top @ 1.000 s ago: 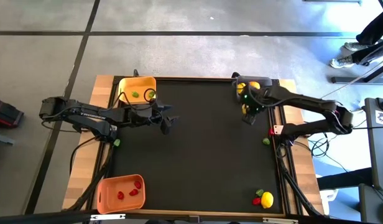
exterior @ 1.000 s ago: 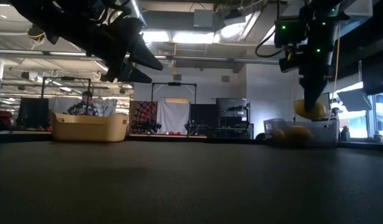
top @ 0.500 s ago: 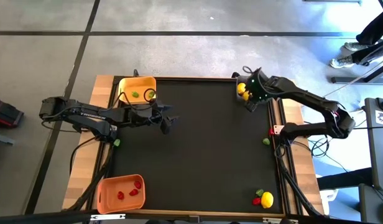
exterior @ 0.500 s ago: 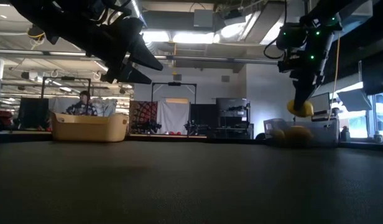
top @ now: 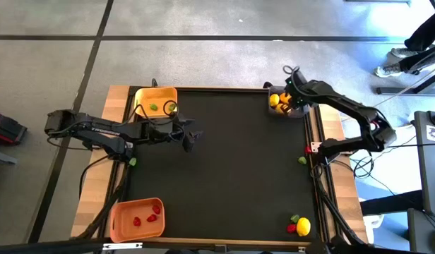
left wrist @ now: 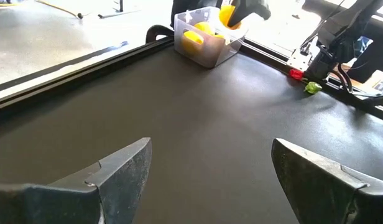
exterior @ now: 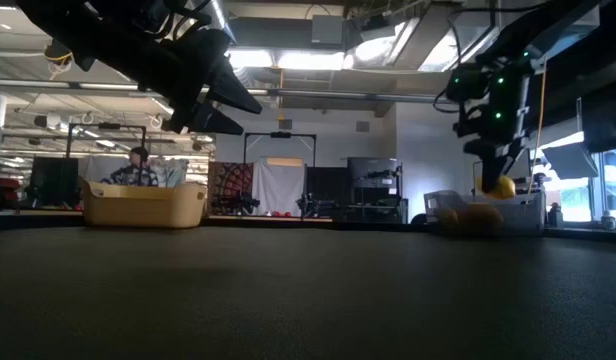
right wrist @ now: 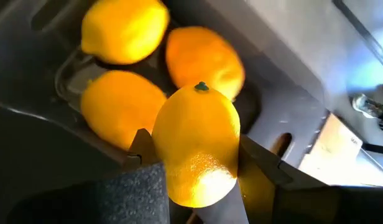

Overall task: Sort produce into baskets
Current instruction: Put the yellow lemon into the black bin, then put the green bell pepper into the yellow bin

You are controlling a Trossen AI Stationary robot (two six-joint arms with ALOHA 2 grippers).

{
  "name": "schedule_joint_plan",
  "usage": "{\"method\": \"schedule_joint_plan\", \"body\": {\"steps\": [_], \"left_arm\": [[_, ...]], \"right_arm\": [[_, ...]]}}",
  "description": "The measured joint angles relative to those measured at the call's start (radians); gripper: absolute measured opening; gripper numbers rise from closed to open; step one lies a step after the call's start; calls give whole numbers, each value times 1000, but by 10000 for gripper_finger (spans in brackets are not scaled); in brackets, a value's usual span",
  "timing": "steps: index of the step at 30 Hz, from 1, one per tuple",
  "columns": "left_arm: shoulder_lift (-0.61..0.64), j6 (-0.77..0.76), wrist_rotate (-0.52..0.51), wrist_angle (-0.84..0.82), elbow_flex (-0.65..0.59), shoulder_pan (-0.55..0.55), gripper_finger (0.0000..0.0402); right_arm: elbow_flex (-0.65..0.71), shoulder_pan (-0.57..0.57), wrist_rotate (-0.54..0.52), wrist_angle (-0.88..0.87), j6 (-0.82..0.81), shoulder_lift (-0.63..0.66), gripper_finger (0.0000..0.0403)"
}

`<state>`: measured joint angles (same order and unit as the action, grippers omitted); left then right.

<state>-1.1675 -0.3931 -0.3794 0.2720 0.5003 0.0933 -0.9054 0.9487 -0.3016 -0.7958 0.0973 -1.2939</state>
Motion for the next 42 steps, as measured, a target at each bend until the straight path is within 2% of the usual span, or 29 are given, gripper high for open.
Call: {"method": "schedule_joint_plan", "body": {"steps": [12,19,30,36,42], "left_arm": [[0,8,0,0,0,0,328],[0,11,0,-1,0,0,328],[0,19,-3,-1,0,0,328],[0,26,-3,-1,0,0,328],[0,26,-3,-1,0,0,328]], "right_arm": [[0,0,-99,-8,31,-104,92],[0,0,-95,7,39,-118,98],[-11,0,-19,-18,41,-118,193],[-149,0,15,-211,35,-86,202],[-253,-29,173,-369,-24,1,202]]}}
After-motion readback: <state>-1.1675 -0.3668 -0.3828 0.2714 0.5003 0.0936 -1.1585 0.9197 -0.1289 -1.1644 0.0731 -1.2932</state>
